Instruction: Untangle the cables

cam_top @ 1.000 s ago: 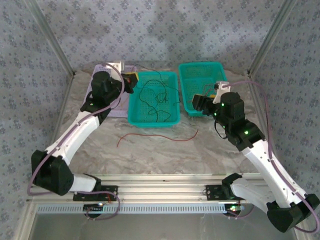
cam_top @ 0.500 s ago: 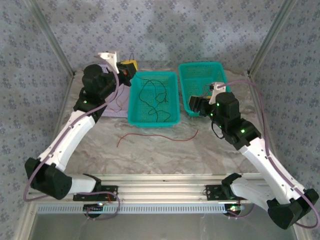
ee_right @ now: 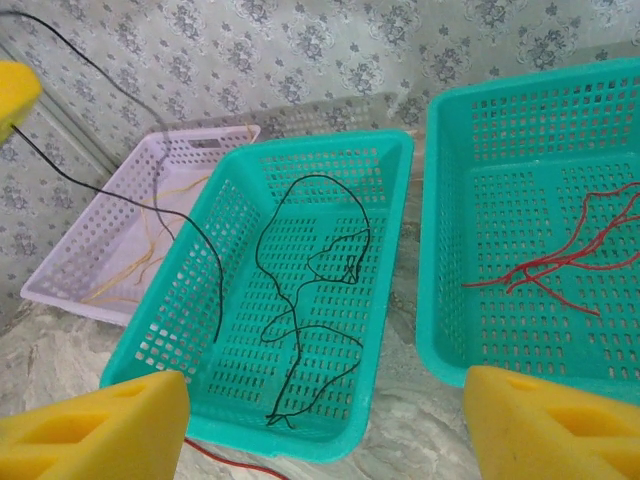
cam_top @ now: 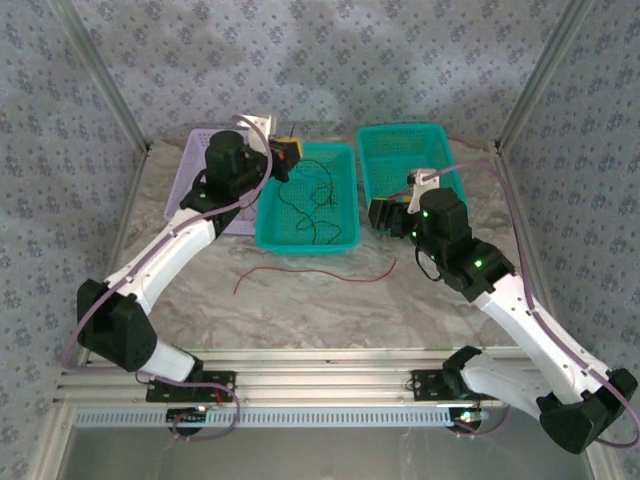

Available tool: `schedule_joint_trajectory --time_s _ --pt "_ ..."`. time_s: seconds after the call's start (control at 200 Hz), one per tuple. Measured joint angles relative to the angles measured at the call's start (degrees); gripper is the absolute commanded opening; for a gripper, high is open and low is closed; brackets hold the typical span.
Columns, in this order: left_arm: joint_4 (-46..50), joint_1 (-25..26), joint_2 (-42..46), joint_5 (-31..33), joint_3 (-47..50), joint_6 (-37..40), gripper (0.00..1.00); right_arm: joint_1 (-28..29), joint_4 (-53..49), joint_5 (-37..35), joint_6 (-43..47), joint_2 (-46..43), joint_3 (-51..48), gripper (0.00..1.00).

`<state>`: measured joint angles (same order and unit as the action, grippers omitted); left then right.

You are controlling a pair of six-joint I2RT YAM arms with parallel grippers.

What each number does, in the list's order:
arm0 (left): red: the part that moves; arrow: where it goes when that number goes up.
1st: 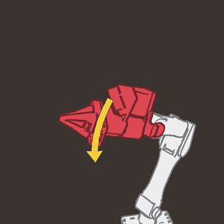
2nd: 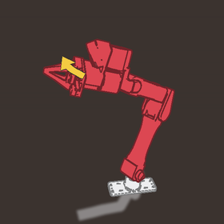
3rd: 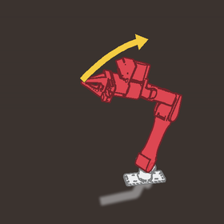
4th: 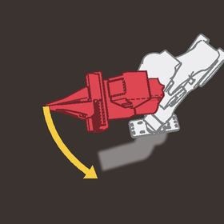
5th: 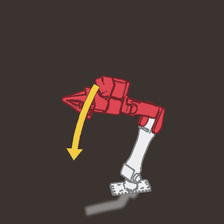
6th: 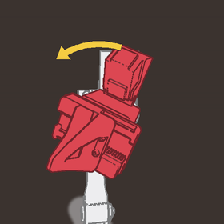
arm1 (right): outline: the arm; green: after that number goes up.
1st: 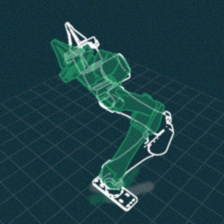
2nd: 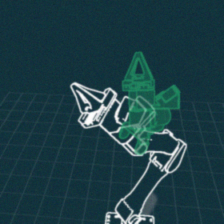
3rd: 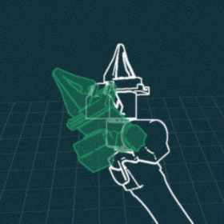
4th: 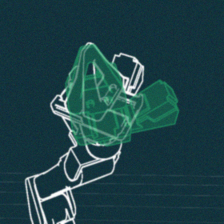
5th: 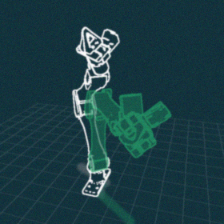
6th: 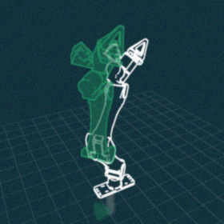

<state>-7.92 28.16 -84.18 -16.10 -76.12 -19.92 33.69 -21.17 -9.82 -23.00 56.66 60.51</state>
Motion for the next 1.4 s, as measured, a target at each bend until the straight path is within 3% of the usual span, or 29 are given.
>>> schedule_joint_trajectory --time_s 0.22,0.425,1.209,1.269,1.399 --pt "-2.2 4.2 -1.6 -1.1 -6.9 0.3 0.00 0.6 0.4 -1.6 0.0 0.0 -0.8 0.74" --pt "-0.7 4.9 -4.9 -1.0 -13.3 1.3 0.00 0.7 0.4 -2.0 0.0 -0.1 -1.0 0.74" --pt "-2.9 3.7 -6.5 2.7 -0.2 0.9 0.00 1.9 0.3 -0.2 0.4 -1.5 -5.8 0.74" --pt "-3.1 3.7 -8.3 2.6 1.0 0.5 0.09 3.0 0.4 0.5 0.5 -0.9 -6.9 0.75" --pt "-3.0 3.7 -12.7 2.6 2.9 -0.2 0.43 7.1 1.5 1.7 0.9 1.2 -10.0 0.75"
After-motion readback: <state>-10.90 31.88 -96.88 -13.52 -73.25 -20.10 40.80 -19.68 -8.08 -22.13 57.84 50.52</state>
